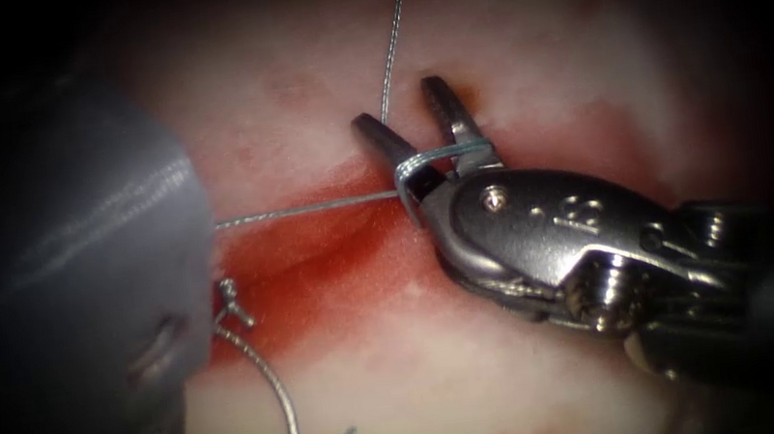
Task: Wound Closure
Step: Grab the short tail with the right gripper.
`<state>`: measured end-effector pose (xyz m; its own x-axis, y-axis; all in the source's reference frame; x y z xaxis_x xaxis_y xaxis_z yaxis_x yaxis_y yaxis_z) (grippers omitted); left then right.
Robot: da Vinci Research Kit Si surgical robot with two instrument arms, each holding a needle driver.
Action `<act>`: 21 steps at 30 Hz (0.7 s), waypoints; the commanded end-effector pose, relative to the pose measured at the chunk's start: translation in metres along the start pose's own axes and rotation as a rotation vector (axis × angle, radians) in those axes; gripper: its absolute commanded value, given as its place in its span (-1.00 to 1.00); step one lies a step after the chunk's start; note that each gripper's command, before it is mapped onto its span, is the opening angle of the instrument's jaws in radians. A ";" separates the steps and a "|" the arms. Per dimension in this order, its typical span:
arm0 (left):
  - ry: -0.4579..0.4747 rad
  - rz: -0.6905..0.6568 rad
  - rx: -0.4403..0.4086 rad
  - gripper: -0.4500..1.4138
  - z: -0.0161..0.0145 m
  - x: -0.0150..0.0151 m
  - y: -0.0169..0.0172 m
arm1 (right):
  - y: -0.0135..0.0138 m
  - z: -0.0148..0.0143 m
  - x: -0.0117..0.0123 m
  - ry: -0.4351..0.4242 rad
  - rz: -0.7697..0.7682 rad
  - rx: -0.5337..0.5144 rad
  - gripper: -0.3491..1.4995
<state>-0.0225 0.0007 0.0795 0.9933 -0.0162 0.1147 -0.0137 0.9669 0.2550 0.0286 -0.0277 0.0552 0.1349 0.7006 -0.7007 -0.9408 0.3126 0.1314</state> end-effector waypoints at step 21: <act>0.028 -0.026 -0.013 -1.00 0.0020 -0.0008 0.0002 | -0.0020 0.0018 0.0012 -0.043 0.086 0.002 -0.34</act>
<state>-0.0232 -0.0009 0.0817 0.9965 -0.0331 0.0773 0.0127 0.9677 0.2516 0.0298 -0.0271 0.0558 0.0727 0.7550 -0.6517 -0.9493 0.2528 0.1871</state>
